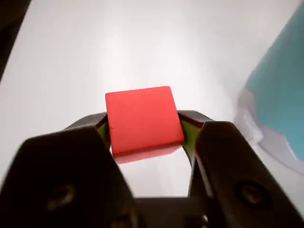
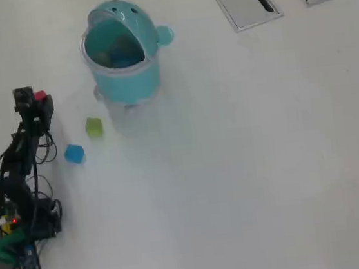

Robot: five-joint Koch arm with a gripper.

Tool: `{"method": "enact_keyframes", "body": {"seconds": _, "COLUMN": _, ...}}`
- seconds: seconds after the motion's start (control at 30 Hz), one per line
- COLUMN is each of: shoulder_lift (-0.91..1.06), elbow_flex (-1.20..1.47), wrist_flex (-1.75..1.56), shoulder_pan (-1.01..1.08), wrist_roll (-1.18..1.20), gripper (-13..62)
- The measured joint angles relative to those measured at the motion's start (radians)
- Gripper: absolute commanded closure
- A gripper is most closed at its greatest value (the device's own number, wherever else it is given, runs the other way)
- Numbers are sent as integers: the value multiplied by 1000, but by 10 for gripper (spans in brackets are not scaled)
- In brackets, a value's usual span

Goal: Grasp RGB lego blocks and put them in the bin one by one.

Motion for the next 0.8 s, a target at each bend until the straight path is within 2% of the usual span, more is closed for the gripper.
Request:
{"method": "enact_keyframes", "body": {"seconds": 0.4, "shoulder_lift": 98, "elbow_flex": -15, "wrist_flex": 20, "shoulder_pan": 54, "wrist_roll": 5, "gripper": 394}}
{"method": "enact_keyframes", "body": {"seconds": 0.63, "shoulder_lift": 149, "elbow_flex": -198, "wrist_flex": 176, "shoulder_pan": 101, "wrist_roll": 5, "gripper": 394}}
{"method": "enact_keyframes", "body": {"seconds": 0.7, "shoulder_lift": 149, "elbow_flex": -390, "wrist_flex": 229, "shoulder_pan": 127, "wrist_roll": 3, "gripper": 393}}
{"method": "enact_keyframes", "body": {"seconds": 0.8, "shoulder_lift": 149, "elbow_flex": -474, "wrist_flex": 293, "shoulder_pan": 178, "wrist_roll": 5, "gripper": 393}}
